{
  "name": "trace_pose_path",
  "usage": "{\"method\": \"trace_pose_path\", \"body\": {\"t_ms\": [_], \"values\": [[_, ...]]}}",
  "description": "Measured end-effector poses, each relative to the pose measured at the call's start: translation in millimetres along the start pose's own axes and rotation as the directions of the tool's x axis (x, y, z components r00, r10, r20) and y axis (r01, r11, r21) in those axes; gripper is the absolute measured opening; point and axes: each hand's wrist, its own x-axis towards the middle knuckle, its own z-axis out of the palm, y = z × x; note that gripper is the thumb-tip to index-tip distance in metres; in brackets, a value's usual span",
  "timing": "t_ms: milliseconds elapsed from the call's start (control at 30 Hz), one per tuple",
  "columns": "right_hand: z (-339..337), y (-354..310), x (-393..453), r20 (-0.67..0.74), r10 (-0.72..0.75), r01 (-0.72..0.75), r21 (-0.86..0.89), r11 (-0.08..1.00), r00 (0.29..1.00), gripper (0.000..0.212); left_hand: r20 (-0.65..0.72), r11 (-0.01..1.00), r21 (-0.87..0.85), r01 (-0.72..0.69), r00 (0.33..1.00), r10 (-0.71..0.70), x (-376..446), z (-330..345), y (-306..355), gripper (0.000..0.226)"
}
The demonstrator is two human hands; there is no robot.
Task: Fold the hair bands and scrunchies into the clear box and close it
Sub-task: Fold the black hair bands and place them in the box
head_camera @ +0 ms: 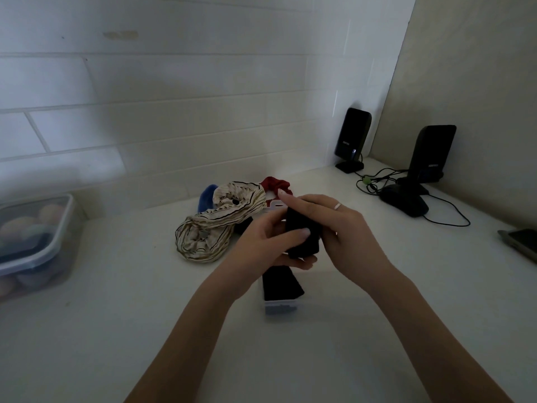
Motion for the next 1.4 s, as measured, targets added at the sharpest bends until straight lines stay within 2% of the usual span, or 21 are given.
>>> {"method": "trace_pose_path", "body": {"t_ms": [67,100,133,200,233,267,300,367,467,567,733,833,933,967,1133,1300,1400], "values": [[-0.2,-4.5,1.6,-0.02,0.073,-0.07,0.122,0.99,0.997,0.073,-0.046,0.999,0.02,-0.026,0.999,0.027,0.8,0.0,-1.8,0.024],[-1.0,-5.8,2.8,-0.026,0.152,-0.14,0.256,0.956,0.988,0.072,-0.069,0.998,0.044,-0.053,0.996,0.056,1.6,-0.7,-3.3,0.028],[-2.5,-7.6,4.4,-0.011,0.243,-0.213,0.44,0.872,0.97,0.071,-0.1,0.993,0.088,-0.085,0.991,0.093,2.6,-1.7,-4.7,0.033],[-6.4,-8.4,7.4,0.087,0.415,-0.338,0.738,0.584,0.906,0.06,-0.158,0.975,0.183,-0.128,0.975,0.157,3.9,-4.0,-5.8,0.042],[-8.0,-9.0,8.7,0.148,0.466,-0.387,0.79,0.475,0.873,0.051,-0.179,0.969,0.209,-0.135,0.969,0.173,4.2,-4.9,-6.1,0.044],[-8.8,-9.2,9.1,0.193,0.488,-0.43,0.789,0.439,0.851,0.04,-0.191,0.966,0.222,-0.134,0.965,0.178,4.3,-5.4,-6.3,0.044],[-8.2,-8.5,8.1,0.218,0.495,-0.464,0.761,0.453,0.841,0.033,-0.194,0.964,0.232,-0.13,0.965,0.177,4.2,-5.7,-6.8,0.043],[-4.9,-7.8,5.2,0.221,0.487,-0.485,0.698,0.527,0.845,0.036,-0.183,0.954,0.272,-0.128,0.966,0.182,4.1,-5.1,-8.3,0.042],[-2.4,-8.1,4.1,0.187,0.504,-0.497,0.631,0.596,0.843,0.022,-0.184,0.9,0.421,-0.116,0.96,0.21,4.1,-3.3,-11.5,0.046],[-0.9,-6.5,3.4,0.209,0.545,-0.549,0.592,0.591,0.812,0.016,-0.166,0.826,0.556,-0.098,0.96,0.226,4.3,-2.3,-15.0,0.053],[1.9,-7.2,3.3,0.227,0.58,-0.594,0.552,0.585,0.782,0.003,-0.158,0.787,0.615,-0.051,0.97,0.187,2.8,-0.9,-15.6,0.061],[2.8,-7.9,0.2,0.206,0.624,-0.624,0.524,0.58,0.753,0.006,-0.128,0.663,0.748,-0.038,0.971,0.2,-6.7,0.4,-14.3,0.066],[1.9,-8.6,-11.4,0.232,0.651,-0.681,0.401,0.613,0.723,0.014,-0.067,0.435,0.899,-0.053,0.964,0.258,-23.9,1.0,-17.2,0.077],[1.9,-9.4,-15.4,0.238,0.656,-0.692,0.368,0.621,0.716,0.016,-0.057,0.407,0.912,-0.061,0.96,0.273,-28.2,0.3,-17.7,0.077],[1.4,-13.4,-22.7,0.176,0.658,-0.679,0.274,0.681,0.732,0.017,-0.022,0.43,0.902,-0.043,0.989,0.144,-27.4,-3.4,-16.4,0.064],[-7.3,-15.5,-28.7,0.309,0.644,-0.713,0.366,0.598,0.7,0.025,-0.006,0.436,0.898,-0.052,0.991,0.131,-29.4,-6.4,-18.8,0.052],[-12.3,-18.8,-35.2,0.306,0.618,-0.689,0.352,0.633,0.724,0.032,0.057,0.377,0.921,-0.097,0.992,0.116,-32.3,-10.0,-21.4,0.049]]}}
